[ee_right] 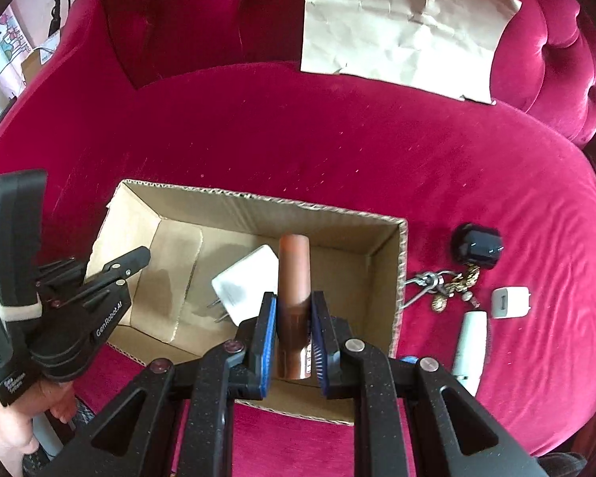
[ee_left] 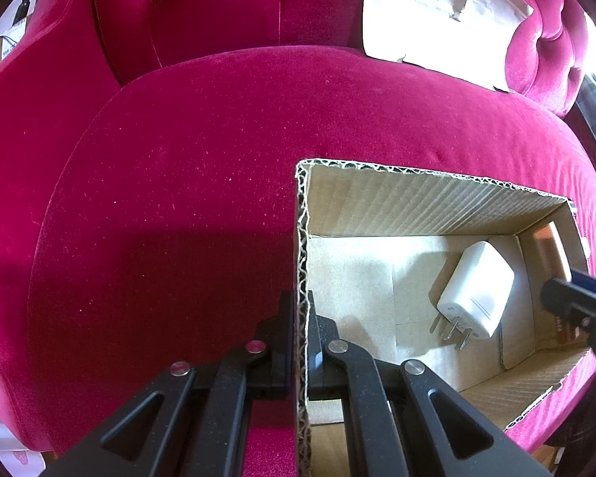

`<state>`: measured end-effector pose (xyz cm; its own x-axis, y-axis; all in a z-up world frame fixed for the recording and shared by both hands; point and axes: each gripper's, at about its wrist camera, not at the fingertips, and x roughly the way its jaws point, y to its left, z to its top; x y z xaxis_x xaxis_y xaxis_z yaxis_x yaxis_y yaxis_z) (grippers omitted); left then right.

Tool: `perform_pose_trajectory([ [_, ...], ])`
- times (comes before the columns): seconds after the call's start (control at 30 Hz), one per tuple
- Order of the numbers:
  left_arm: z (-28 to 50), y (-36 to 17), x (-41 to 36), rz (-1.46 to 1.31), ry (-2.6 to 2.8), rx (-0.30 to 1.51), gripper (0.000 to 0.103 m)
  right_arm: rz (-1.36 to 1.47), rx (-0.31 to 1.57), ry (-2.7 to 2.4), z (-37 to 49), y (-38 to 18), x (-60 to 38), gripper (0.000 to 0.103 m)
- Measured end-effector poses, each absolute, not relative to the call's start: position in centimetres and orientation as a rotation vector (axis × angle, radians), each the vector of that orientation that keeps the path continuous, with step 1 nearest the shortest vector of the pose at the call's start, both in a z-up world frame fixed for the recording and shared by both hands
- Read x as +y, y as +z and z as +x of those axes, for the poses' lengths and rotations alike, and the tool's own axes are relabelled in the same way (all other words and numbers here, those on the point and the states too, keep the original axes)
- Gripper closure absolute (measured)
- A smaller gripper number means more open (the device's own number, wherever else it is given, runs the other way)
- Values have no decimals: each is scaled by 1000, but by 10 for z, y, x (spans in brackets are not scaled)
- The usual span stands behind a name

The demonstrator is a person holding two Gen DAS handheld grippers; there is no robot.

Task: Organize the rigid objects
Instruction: 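Carry the brown tube over the box with the right gripper, then release the brown tube into the box with the right gripper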

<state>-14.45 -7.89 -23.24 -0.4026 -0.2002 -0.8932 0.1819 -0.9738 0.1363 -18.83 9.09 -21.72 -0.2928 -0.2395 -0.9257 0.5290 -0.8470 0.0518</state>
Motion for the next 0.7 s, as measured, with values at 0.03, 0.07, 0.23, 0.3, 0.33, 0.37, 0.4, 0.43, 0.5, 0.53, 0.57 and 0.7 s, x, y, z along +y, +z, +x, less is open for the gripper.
perform_pose_trajectory([
  [0.03, -145, -233, -78, 1567, -2455, -26, 100, 1496, 360, -2159, -189, -220, 89, 86],
  [0.07, -145, -232, -79, 1567, -2456, -25, 100, 1506, 358, -2150, -189, -222, 88, 86],
  [0.23, -145, -233, -77, 1564, -2455, -28, 100, 1532, 353, -2143, -188, -231, 84, 86],
  [0.3, -145, -234, -77, 1561, -2453, -29, 100, 1534, 349, -2143, -189, -232, 83, 86],
  [0.33, -146, -234, -76, 1561, -2452, -29, 100, 1532, 346, -2143, -189, -231, 82, 86],
  [0.37, -146, -234, -76, 1560, -2453, -29, 100, 1529, 349, -2146, -189, -231, 82, 86],
  [0.4, -146, -235, -76, 1560, -2453, -30, 100, 1527, 352, -2146, -189, -231, 81, 86],
  [0.43, -146, -235, -76, 1561, -2453, -30, 100, 1528, 349, -2142, -189, -231, 80, 86],
  [0.5, -146, -235, -76, 1558, -2450, -31, 100, 1526, 358, -2144, -189, -231, 79, 86],
  [0.53, -146, -235, -76, 1558, -2450, -31, 100, 1524, 362, -2143, -189, -231, 78, 86],
  [0.57, -147, -235, -76, 1558, -2450, -32, 100, 1525, 360, -2136, -188, -231, 78, 86],
  [0.7, -148, -237, -75, 1557, -2448, -32, 100, 1509, 376, -2142, -187, -228, 76, 58],
])
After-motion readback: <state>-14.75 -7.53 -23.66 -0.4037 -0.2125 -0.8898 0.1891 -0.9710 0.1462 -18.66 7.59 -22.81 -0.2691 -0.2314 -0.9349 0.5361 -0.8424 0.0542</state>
